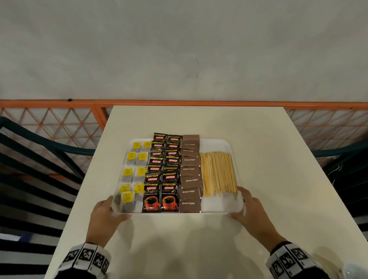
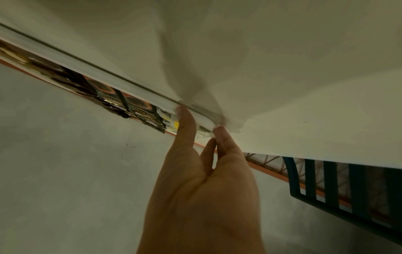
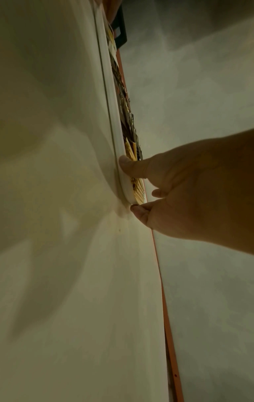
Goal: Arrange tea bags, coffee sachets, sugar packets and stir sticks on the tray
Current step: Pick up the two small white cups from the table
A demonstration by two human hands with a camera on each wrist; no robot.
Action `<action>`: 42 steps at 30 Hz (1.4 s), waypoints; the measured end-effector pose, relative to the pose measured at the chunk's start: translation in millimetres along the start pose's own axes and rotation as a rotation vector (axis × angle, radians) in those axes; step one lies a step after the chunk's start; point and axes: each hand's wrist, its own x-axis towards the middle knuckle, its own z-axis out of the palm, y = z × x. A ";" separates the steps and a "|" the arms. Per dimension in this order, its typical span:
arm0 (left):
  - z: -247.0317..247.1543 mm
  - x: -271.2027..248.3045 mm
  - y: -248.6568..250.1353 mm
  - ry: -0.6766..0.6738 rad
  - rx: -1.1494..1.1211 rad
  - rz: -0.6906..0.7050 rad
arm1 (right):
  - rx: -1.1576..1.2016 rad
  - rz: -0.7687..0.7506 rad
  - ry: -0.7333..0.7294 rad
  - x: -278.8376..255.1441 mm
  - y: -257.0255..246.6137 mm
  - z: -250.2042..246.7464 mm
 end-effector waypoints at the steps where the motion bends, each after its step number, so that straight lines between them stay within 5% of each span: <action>1: -0.2 6.4 1.5 0.005 0.002 0.001 | -0.005 0.001 -0.003 4.9 -4.3 -0.9; 15: -2.2 45.9 12.3 -0.003 0.012 0.001 | -0.028 -0.003 -0.016 45.8 -22.1 -4.4; 21: 12.2 16.1 33.0 0.066 0.173 0.121 | 0.000 0.005 0.112 -0.1 -38.7 -12.3; 24: 29.3 -16.9 72.7 0.101 0.096 0.332 | -0.051 0.002 0.141 -45.1 -30.9 -13.7; 30: 84.2 -98.1 154.5 -0.368 -0.091 0.596 | -0.099 0.061 0.222 -150.7 -5.3 -33.2; 38: 148.2 -195.2 232.4 -0.673 0.008 0.992 | -0.349 0.219 0.603 -249.8 71.8 -74.1; 42: 182.2 -222.4 267.4 -0.745 0.185 1.073 | -0.319 0.443 0.543 -263.1 105.7 -86.8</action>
